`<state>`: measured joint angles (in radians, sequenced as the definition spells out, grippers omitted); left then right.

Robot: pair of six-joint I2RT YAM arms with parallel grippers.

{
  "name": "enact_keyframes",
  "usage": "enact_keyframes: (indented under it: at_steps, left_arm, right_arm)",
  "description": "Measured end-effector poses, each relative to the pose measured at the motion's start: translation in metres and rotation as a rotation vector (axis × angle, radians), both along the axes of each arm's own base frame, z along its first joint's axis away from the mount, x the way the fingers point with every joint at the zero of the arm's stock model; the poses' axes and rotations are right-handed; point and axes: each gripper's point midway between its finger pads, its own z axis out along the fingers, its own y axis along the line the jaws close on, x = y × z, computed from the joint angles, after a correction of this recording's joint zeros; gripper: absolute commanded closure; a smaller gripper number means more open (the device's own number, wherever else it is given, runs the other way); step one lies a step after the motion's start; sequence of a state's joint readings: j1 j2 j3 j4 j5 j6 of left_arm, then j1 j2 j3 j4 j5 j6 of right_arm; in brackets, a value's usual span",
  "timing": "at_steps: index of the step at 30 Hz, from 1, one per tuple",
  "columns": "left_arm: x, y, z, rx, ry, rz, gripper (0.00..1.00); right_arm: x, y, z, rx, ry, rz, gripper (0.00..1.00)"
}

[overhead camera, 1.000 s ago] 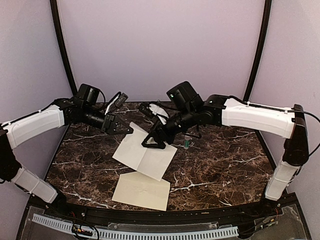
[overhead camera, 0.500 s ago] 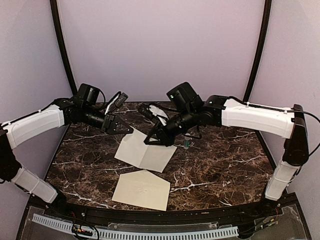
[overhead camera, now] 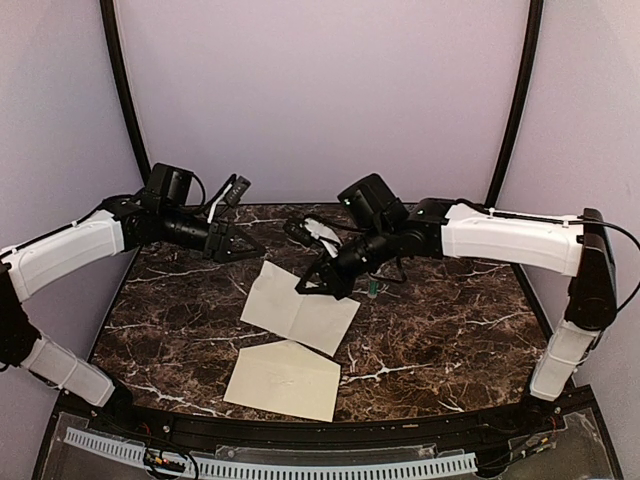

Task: Place the letter into the envelope and seal it
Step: Pick up the letter from the center of the board.

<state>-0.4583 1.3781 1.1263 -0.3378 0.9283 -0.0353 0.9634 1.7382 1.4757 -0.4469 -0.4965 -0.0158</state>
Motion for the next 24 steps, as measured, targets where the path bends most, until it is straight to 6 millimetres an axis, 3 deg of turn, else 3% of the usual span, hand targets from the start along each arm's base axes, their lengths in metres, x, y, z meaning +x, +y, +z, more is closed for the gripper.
enact_keyframes:
  at_steps: [3,8,14,18,24]
  left_arm:
    - [0.011,0.012,0.013,-0.029,-0.041,0.066,0.62]
    - [0.023,0.035,0.044,-0.087,-0.132,0.161,0.36]
    - [0.005,0.019,0.042,-0.074,-0.14,0.083,0.03]
    - [-0.015,0.002,0.036,-0.078,-0.098,-0.007,0.01]
    - [-0.037,-0.015,0.043,-0.118,-0.092,-0.102,0.01]
  right_arm:
    - [0.003,-0.008,-0.009,-0.012,0.024,-0.022,1.0]
    - [0.004,-0.017,0.002,0.027,0.043,-0.042,1.0]
    - [-0.005,-0.015,0.035,0.126,0.055,-0.007,1.0]
    - [-0.01,-0.013,0.043,0.16,0.076,0.015,1.0]
    - [-0.016,-0.012,0.047,0.173,0.108,0.039,1.0]
